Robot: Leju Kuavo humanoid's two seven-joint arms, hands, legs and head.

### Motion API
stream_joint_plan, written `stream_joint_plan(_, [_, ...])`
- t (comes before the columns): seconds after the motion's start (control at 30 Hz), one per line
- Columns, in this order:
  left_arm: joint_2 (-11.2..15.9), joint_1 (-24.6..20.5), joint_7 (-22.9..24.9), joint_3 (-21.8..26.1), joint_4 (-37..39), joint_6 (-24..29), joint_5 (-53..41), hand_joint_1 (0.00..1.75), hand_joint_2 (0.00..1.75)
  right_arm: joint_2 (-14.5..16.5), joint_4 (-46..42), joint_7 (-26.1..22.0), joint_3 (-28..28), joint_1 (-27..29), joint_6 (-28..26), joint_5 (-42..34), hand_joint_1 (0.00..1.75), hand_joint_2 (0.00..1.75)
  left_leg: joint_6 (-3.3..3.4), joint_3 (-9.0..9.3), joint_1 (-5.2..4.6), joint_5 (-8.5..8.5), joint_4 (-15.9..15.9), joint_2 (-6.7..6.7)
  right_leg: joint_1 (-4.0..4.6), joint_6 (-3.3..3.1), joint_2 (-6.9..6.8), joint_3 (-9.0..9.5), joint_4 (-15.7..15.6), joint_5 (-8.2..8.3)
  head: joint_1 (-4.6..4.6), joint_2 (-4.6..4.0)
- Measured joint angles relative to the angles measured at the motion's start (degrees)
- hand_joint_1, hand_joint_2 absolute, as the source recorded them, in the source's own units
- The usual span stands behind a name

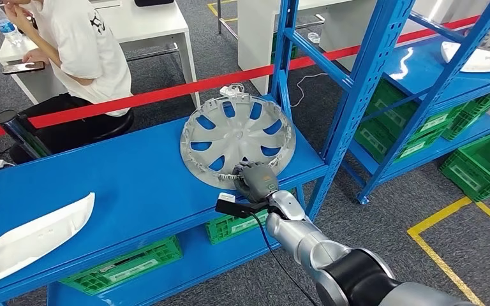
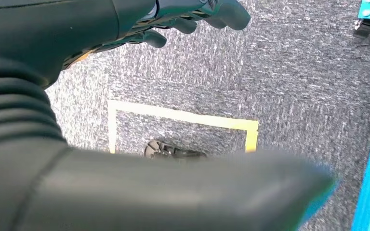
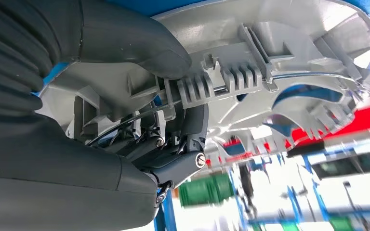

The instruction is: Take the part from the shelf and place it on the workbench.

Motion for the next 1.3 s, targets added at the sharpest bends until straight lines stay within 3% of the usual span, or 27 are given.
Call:
stream_joint_plan(0.17, [0.0, 0.17, -0.08, -0.09, 0.0, -0.19, -0.23, 0.0, 1.75, 0.22, -4.29, -0.07, 1.61, 1.88, -1.41, 2.13, 1.75, 1.75, -0.01, -0.29, 0.0, 0.01, -0.01, 0.0, 0.0, 0.0, -0.02, -0.31, 0.01, 0.0, 0.0, 0.0])
stream_joint_plan(0.3, [0.0, 0.19, -0.17, -0.09, 0.01, -0.23, -0.23, 0.0, 0.0, 0.43, -6.38, -0.07, 2.3, 2.78, -1.23, 2.34, 1.75, 1.75, -0.01, -0.41, 0.0, 0.01, -0.06, -0.04, 0.0, -0.02, -0.06, -0.45, 0.01, -0.02, 0.0, -0.01])
stream_joint_plan(0.37, [0.0, 0.2, -0.39, -0.1, 0.01, -0.33, -0.23, 0.0, 0.0, 0.5, -7.2, -0.34, 2.49, 3.17, -1.22, 2.46, 1.75, 1.75, -0.01, -0.47, 0.0, 0.01, -0.07, -0.07, 0.0, -0.03, -0.09, -0.49, 0.01, -0.03, 0.0, -0.01])
stream_joint_plan(0.5, [0.0, 0.26, -0.61, -0.13, 0.01, -0.39, -0.25, 0.0, 1.75, 0.53, -10.43, -0.51, 3.08, 4.27, -0.46, 2.64, 1.75, 1.75, -0.01, -0.56, 0.0, 0.01, -0.08, -0.08, 0.0, -0.04, -0.11, -0.58, 0.01, -0.03, 0.0, -0.01])
stream_joint_plan(0.6, [0.0, 0.36, -0.73, -0.14, 0.02, -0.22, -0.26, 0.0, 1.75, 0.53, -14.64, -0.39, 3.88, 5.65, 1.19, 2.54, 1.61, 1.75, -0.01, -0.59, 0.0, 0.01, -0.08, -0.08, 0.0, -0.04, -0.1, -0.62, 0.01, -0.03, 0.0, 0.0])
stream_joint_plan(0.67, [-0.01, 0.47, -0.87, -0.14, 0.02, -0.01, -0.25, 0.0, 1.75, 0.53, -17.45, -0.33, 4.65, 6.59, 2.0, 2.53, 1.06, 1.75, -0.01, -0.6, 0.0, 0.01, -0.08, -0.08, 0.0, -0.05, -0.11, -0.63, 0.01, -0.04, 0.0, -0.01])
stream_joint_plan(0.7, [-0.01, 0.55, -0.94, -0.14, 0.02, 0.09, -0.25, 0.0, 1.31, 0.53, -18.76, -0.32, 5.05, 7.06, 2.24, 2.52, 0.74, 1.75, -0.01, -0.6, 0.0, 0.01, -0.08, -0.08, 0.0, -0.05, -0.11, -0.64, 0.01, -0.04, 0.0, -0.01])
stream_joint_plan(0.73, [-0.01, 0.64, -0.98, -0.14, 0.02, 0.18, -0.25, 0.0, 1.31, 0.53, -20.02, -0.31, 5.46, 7.5, 2.41, 2.51, 0.43, 1.75, -0.01, -0.61, 0.0, 0.01, -0.09, -0.09, 0.0, -0.06, -0.11, -0.64, 0.01, -0.05, 0.0, -0.01])
stream_joint_plan(0.77, [-0.01, 0.74, -1.01, -0.14, 0.02, 0.25, -0.25, 0.0, 1.31, 0.52, -21.23, -0.3, 5.88, 7.9, 2.52, 2.49, 0.32, 1.75, -0.01, -0.61, 0.0, 0.01, -0.09, -0.09, 0.0, -0.06, -0.11, -0.65, 0.01, -0.05, 0.0, -0.01])
stream_joint_plan(0.8, [0.0, 0.84, -1.03, -0.15, 0.02, 0.33, -0.25, 0.0, 1.31, 0.52, -22.36, -0.28, 6.24, 8.19, 2.6, 2.46, 0.3, 1.75, -0.01, -0.62, 0.0, 0.01, -0.09, -0.08, 0.0, -0.06, -0.1, -0.66, 0.01, -0.05, 0.0, 0.0])
stream_joint_plan(0.83, [0.0, 0.92, -1.04, -0.15, 0.02, 0.41, -0.25, 0.0, 1.75, 0.51, -23.46, -0.24, 6.62, 8.37, 2.67, 2.44, 0.28, 1.75, -0.01, -0.61, 0.0, 0.01, -0.09, -0.07, 0.0, -0.06, -0.09, -0.67, 0.01, -0.05, -0.01, 0.0])
stream_joint_plan(1.3, [0.0, 1.2, -0.51, -0.14, 0.02, 1.62, -0.41, 0.0, 1.75, 0.48, -32.31, -0.12, 10.02, 9.6, 2.65, 2.2, 0.24, 1.75, -0.03, -0.58, 0.0, 0.02, -0.09, -0.05, 0.0, -0.07, -0.08, -0.65, 0.01, -0.05, 0.0, 0.0])
